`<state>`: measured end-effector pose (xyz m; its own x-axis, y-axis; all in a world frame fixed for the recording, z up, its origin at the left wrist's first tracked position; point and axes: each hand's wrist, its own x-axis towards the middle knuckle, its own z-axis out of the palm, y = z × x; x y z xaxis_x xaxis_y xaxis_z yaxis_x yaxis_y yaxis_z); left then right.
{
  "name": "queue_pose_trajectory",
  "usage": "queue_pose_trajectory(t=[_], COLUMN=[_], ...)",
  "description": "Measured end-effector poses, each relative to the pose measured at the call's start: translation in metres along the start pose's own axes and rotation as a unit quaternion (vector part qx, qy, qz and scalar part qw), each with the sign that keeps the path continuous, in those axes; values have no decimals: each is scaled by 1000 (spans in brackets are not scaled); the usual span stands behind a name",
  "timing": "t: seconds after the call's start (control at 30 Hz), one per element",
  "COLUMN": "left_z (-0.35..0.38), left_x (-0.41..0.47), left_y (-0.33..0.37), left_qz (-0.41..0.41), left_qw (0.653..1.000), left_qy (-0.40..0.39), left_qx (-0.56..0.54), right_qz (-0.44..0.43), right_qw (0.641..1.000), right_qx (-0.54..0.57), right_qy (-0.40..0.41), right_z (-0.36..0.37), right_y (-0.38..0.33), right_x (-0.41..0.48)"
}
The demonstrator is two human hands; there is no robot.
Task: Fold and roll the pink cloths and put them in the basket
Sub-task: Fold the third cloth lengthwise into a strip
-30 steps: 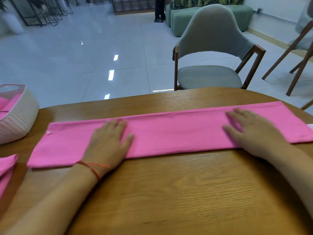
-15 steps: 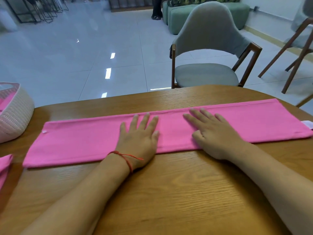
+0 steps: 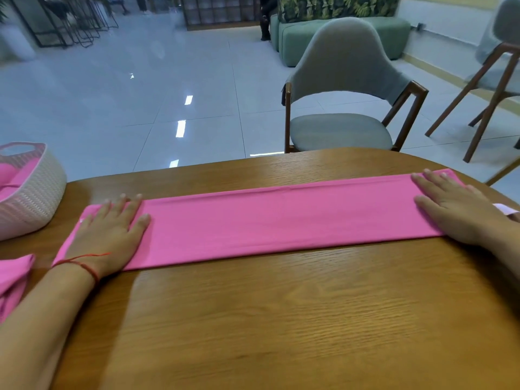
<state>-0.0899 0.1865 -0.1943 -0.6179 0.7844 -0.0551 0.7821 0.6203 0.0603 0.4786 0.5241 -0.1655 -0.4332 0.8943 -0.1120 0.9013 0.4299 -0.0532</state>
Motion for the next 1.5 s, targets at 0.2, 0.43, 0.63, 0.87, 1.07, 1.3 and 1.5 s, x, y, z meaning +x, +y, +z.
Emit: queue_pose_trajectory(t=[0.2,0.43,0.63,0.87,1.07,1.3,1.5], left_z=[1,6,9,-22,9,3,1], left_x=[-4,-6,-9,-39,-39,-28,-37], left_y=[10,71,131,115,25,35,41], left_qz=[-25,-40,-49,35,-42,-41,84], left_qw=[999,999,993,828,927,948,929], left_qy=[24,24,61,249,204,159,195], left_qx=[4,-13,-88,-501,-313,-271,-304], right_qz=[37,-222,-322,-344,-401,-425,-500], right_qw=[999,972,943,933,906,888,840], right_qx=[-1,77,83,106,131,170,201], right_qy=[12,7,-13,-24,17,39,64], right_z=[-12,-18,-9,10,32,36,29], right_y=[-33,-217,-350,-414,-421,-416,-417], right_x=[4,5,17,40,43,48,44])
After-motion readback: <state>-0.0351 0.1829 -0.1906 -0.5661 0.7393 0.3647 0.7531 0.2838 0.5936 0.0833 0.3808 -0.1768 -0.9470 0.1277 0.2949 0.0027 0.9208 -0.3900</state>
